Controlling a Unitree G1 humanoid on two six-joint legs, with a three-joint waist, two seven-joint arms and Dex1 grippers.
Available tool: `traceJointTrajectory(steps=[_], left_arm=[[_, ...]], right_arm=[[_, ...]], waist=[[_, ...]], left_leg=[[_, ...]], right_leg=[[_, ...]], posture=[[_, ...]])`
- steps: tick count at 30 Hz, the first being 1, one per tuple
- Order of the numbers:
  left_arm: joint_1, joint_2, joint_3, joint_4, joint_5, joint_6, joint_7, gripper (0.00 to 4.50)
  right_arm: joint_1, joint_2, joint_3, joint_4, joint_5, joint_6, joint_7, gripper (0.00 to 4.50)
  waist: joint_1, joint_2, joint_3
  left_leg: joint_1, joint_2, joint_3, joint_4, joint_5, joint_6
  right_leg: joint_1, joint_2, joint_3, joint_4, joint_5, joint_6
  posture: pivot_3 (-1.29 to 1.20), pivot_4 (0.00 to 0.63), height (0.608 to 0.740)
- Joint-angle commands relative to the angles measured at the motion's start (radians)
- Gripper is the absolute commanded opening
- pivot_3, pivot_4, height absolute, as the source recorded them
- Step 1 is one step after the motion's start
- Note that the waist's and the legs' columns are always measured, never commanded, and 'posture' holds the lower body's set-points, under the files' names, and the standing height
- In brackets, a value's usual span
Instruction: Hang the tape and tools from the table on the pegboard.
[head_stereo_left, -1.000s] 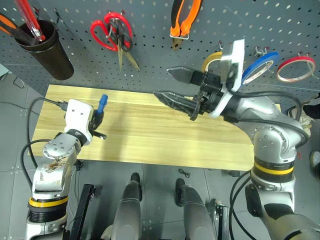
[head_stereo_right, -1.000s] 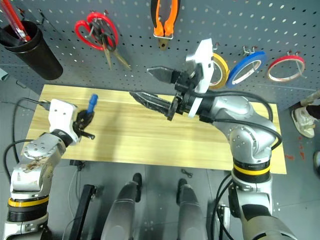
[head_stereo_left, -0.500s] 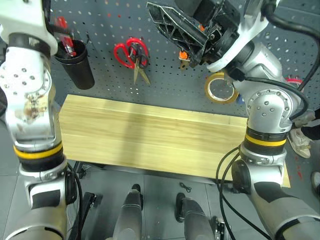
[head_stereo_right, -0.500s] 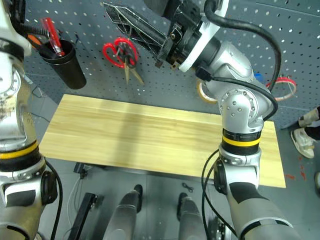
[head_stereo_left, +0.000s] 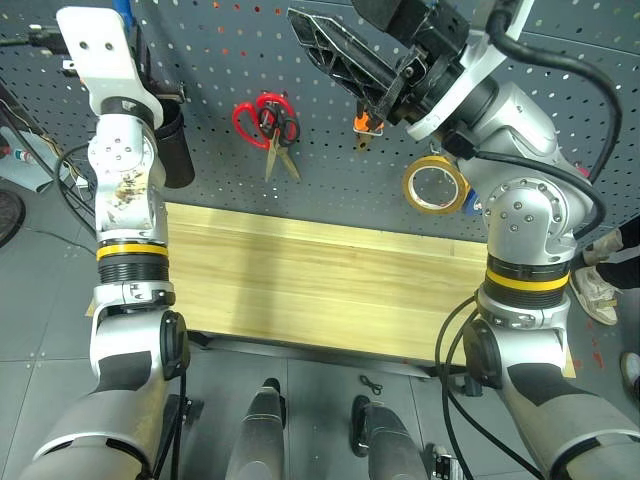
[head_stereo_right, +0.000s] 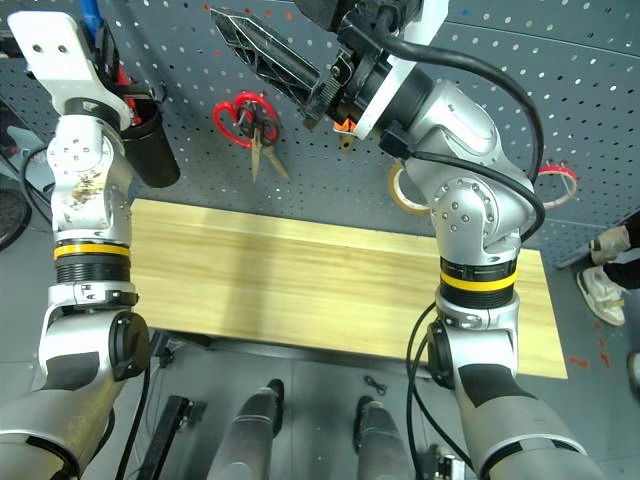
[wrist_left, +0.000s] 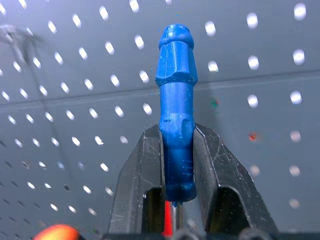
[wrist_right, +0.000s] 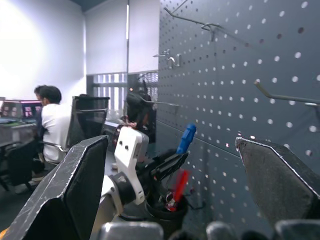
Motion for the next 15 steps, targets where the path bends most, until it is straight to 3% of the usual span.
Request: traceJointTrajectory(steps=[1, 8, 9, 15], left_arm=[[-0.020, 0.004, 0.013, -0.007, -0.016, -0.048, 0.011, 0.82], [0.007, 0.011, 0.018, -0.054, -0.029, -0.033, 0.012, 4.18], [0.018, 0.011, 0.020, -0.077, -0.036, -0.022, 0.005, 4.48], [0.130, 0.014, 0.033, -0.313, -0.141, 0.127, -0.078, 4.48]], right_arm=[[0.002, -0.017, 0.003, -0.042, -0.013, -0.014, 0.000, 4.50], [0.025, -0.025, 0.020, -0.040, -0.041, -0.023, 0.006, 4.50], [0.031, -0.029, 0.020, -0.052, -0.040, -0.017, 0.004, 4.50], [0.103, -0.072, 0.025, -0.128, -0.050, 0.020, -0.011, 4.50]], waist=[[0.000, 0.000, 0.000], [-0.003, -0.001, -0.012], [-0.004, -0.001, -0.017], [-0.015, -0.001, -0.028]], left_leg=[[0.000, 0.000, 0.000, 0.000, 0.000, 0.000], [0.000, 0.000, 0.000, 0.001, 0.000, 0.000], [0.000, 0.000, 0.000, 0.001, 0.000, 0.000], [0.002, 0.000, 0.000, 0.001, 0.000, 0.001]], right_leg=[[0.000, 0.000, 0.000, 0.000, 0.000, 0.000], [0.000, 0.000, 0.000, 0.001, 0.000, 0.000], [0.000, 0.000, 0.000, 0.002, 0.000, 0.000], [0.003, 0.000, 0.000, 0.001, 0.001, 0.000]], posture=[[0.12, 0.152, 0.740], [0.13, 0.144, 0.740], [0.14, 0.138, 0.740], [0.14, 0.134, 0.740]])
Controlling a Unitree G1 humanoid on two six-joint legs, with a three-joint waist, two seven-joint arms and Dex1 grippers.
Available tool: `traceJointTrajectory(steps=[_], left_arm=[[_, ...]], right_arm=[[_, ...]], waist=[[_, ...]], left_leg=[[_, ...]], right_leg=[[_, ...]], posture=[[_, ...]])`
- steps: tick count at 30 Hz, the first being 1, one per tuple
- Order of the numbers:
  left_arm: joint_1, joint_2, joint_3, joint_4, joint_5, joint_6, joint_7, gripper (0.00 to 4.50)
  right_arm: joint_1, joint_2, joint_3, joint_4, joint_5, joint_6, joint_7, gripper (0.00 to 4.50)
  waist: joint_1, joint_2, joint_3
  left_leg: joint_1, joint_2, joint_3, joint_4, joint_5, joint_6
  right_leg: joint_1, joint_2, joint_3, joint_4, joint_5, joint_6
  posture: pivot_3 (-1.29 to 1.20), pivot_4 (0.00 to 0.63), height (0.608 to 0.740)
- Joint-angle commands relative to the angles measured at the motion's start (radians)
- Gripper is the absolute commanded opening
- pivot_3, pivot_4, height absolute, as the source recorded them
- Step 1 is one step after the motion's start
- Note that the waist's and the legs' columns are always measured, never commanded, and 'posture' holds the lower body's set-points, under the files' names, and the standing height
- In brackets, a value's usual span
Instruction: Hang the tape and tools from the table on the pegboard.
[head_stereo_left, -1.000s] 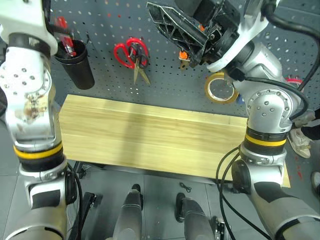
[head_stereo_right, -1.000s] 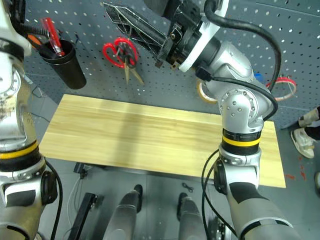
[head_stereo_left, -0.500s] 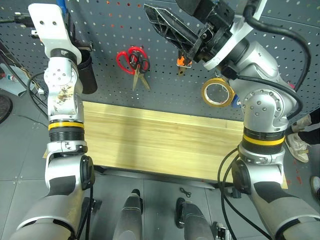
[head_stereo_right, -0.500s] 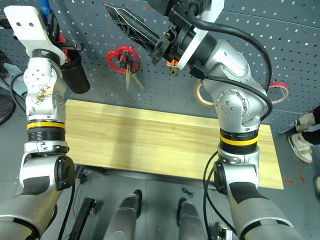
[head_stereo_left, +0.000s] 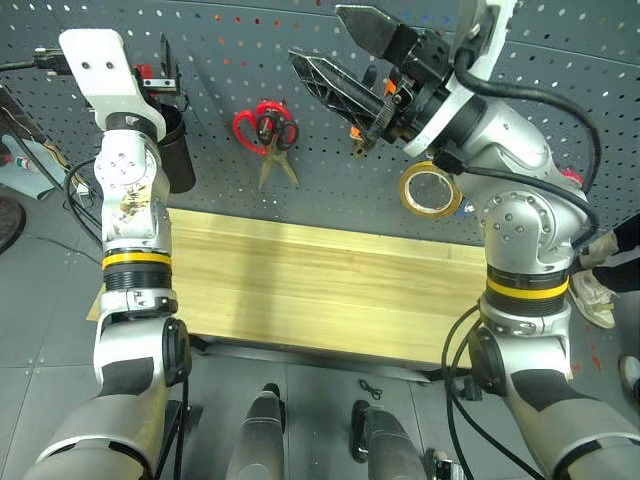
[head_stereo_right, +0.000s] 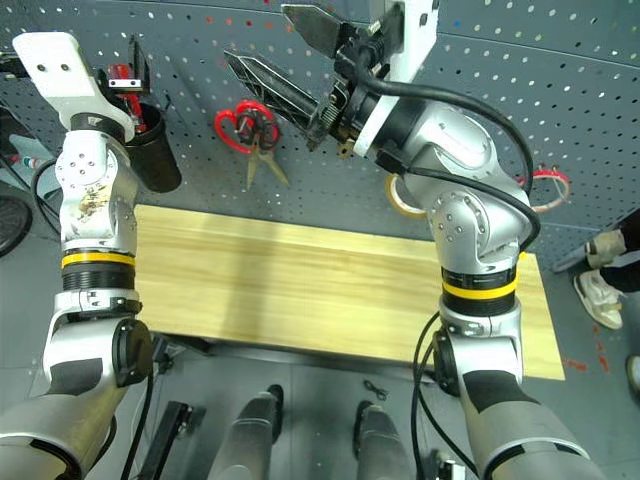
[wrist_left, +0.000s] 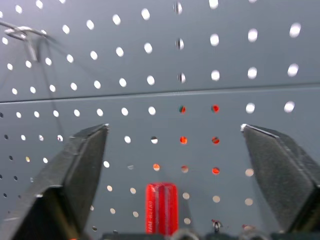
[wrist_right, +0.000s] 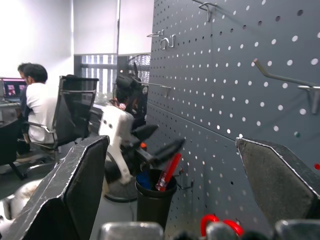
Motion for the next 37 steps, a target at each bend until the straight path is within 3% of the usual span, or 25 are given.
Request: traceJointTrajectory(steps=[1, 6, 9, 12, 14, 22, 37], left_arm=[[0.058, 0.023, 0.003, -0.209, -0.096, 0.119, -0.099, 4.48], [0.260, 0.105, -0.059, -0.547, -0.399, 0.540, -0.377, 4.48], [0.399, 0.176, -0.129, -0.659, -0.432, 0.658, -0.467, 4.48], [0.521, 0.194, -0.223, -0.690, -0.392, 0.669, -0.522, 4.48], [0.579, 0.178, -0.301, -0.657, -0.339, 0.656, -0.534, 4.48], [0.620, 0.028, -0.482, -0.343, -0.133, 0.453, -0.541, 4.48], [0.485, -0.093, -0.471, 0.140, -0.002, 0.201, -0.613, 4.48]], right_arm=[[0.059, -0.046, -0.008, -0.113, 0.003, 0.034, -0.012, 4.50], [0.339, -0.210, 0.018, -0.264, -0.003, 0.142, 0.038, 4.50], [0.503, -0.237, 0.018, -0.269, -0.052, 0.097, 0.024, 4.50], [0.636, -0.212, 0.051, -0.258, -0.131, 0.080, -0.047, 4.50], [0.707, -0.185, 0.078, -0.223, -0.215, 0.031, -0.101, 4.50], [0.847, -0.091, 0.089, 0.008, -0.424, -0.092, -0.270, 4.50], [0.863, 0.002, -0.003, 0.276, -0.519, -0.179, -0.425, 4.50]], waist=[[-0.006, 0.000, -0.007], [-0.008, 0.000, -0.026], [-0.013, 0.000, -0.040], [-0.026, 0.004, -0.051], [-0.032, 0.004, -0.058], [-0.039, 0.009, -0.106], [-0.049, 0.021, -0.181]], left_leg=[[0.000, 0.000, 0.000, 0.000, 0.000, 0.000], [0.005, 0.000, -0.001, 0.000, -0.002, 0.004], [0.013, 0.000, -0.001, -0.001, -0.004, 0.006], [0.020, 0.000, -0.001, -0.001, -0.004, 0.007], [0.031, 0.001, -0.001, -0.002, -0.005, 0.005], [0.034, 0.001, 0.001, 0.000, -0.008, 0.001], [0.036, 0.000, 0.001, -0.003, -0.008, 0.002]], right_leg=[[0.001, 0.000, 0.000, 0.000, 0.000, 0.000], [0.008, 0.000, -0.001, 0.000, 0.000, 0.001], [0.016, -0.001, 0.000, -0.006, -0.001, 0.001], [0.020, 0.000, 0.000, -0.007, -0.001, -0.001], [0.030, 0.001, 0.000, -0.006, -0.002, 0.000], [0.033, 0.000, 0.000, -0.008, -0.006, -0.002], [0.035, 0.000, 0.001, -0.008, -0.007, 0.005]], posture=[[0.15, 0.135, 0.740], [0.16, 0.131, 0.740], [0.16, 0.120, 0.740], [0.15, 0.112, 0.740], [0.15, 0.099, 0.740], [0.11, 0.065, 0.740], [0.08, 0.000, 0.740]])
